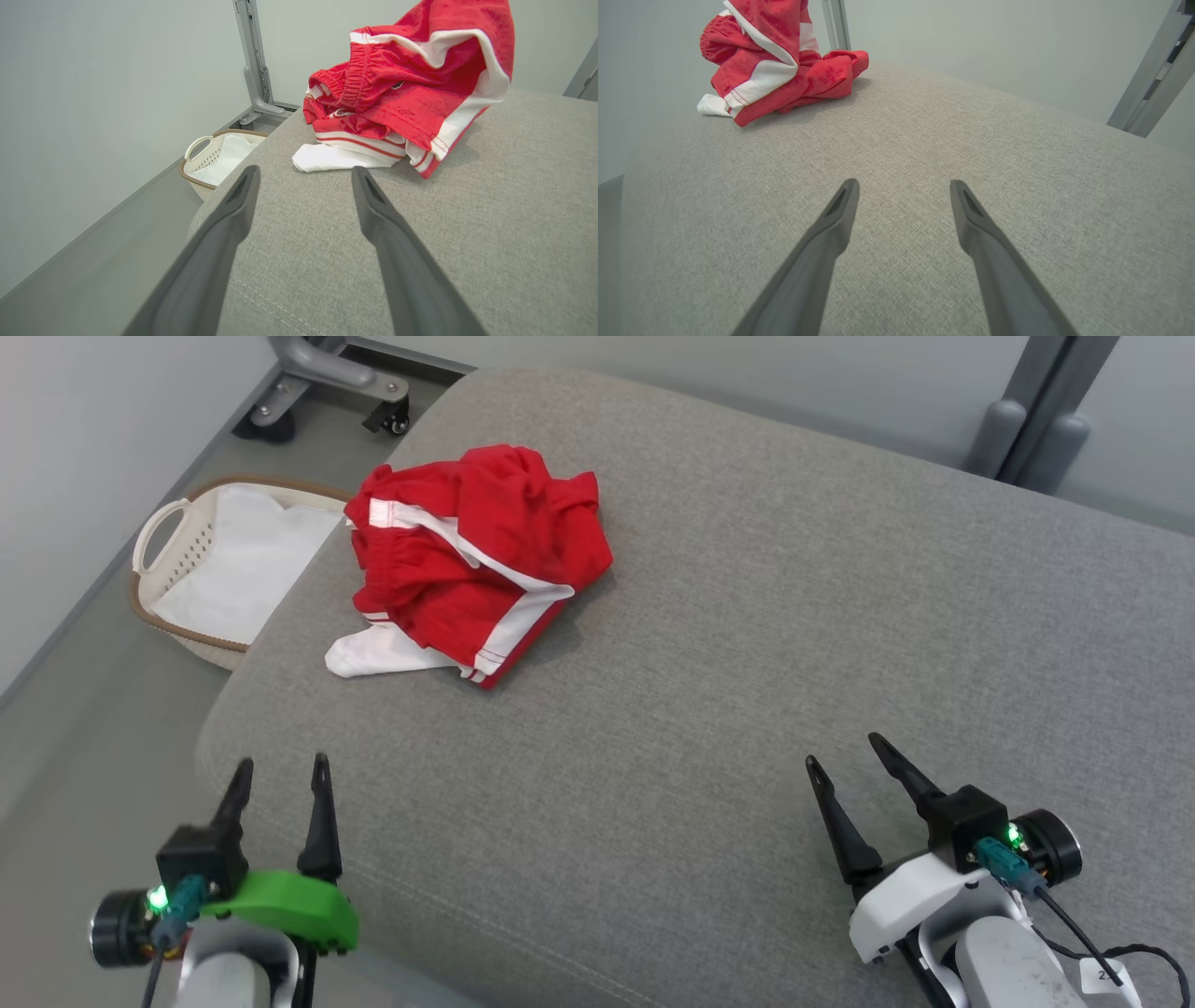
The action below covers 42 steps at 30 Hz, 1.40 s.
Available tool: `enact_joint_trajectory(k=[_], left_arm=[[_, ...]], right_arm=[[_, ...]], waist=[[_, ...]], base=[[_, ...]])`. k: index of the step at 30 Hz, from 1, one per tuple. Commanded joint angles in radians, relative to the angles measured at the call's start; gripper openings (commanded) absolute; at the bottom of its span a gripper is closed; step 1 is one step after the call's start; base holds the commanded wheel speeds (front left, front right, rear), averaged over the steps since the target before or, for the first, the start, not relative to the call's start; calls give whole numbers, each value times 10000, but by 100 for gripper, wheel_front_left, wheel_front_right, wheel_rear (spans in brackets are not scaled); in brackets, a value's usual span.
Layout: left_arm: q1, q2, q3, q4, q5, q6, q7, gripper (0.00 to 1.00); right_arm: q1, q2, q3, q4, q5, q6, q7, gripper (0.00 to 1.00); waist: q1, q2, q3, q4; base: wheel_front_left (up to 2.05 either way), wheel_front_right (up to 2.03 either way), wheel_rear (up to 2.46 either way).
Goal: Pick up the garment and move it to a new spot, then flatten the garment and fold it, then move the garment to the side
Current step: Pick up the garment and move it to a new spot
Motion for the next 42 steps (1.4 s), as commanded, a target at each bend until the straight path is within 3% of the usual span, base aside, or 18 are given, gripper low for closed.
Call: enact_joint_trajectory(k=[1,11,19,25,35,36,38,42], left_arm=[[-568,191,-151,-100,-119,-43,-10,100],[-3804,1839,-2081,366,-1728,-58,-8,100],[-5945,2862,-4631,1004,-3521,-55,-7,100],[-6881,2829,-5858,2324,-4498,-53,38,100],[-7297,2383,-5970,6050,-5096,55,620,100],[-7303,2341,-5970,6312,-5134,64,635,73],[-7351,2329,-5969,6698,-5098,144,520,0],[-7404,2248,-5932,7047,-5019,302,209,0]], right_arm=[[-135,-61,-67,-66,-132,-3,-47,100],[-449,-60,-277,-255,-361,-3,-47,100],[-648,-58,-281,-421,-291,-3,-47,100],[-816,-58,-314,-485,-292,-3,-47,100],[-848,-55,-374,-538,-225,-3,-47,100],[-810,-55,-397,-528,-213,-3,-47,100],[-734,-53,-444,-518,-197,-3,-47,100],[-592,-53,-503,-491,-118,-3,-47,100]], waist=[[0,0,423,-359],[0,0,1194,-918],[0,0,1753,-1524],[0,0,2061,-2043],[0,0,2161,-2671],[0,0,2124,-2688],[0,0,2024,-2692],[0,0,1676,-2654]], base=[[0,0,0],[0,0,0],[0,0,0],[0,0,0],[0,0,0],[0,0,0],[0,0,0],[0,0,0]])
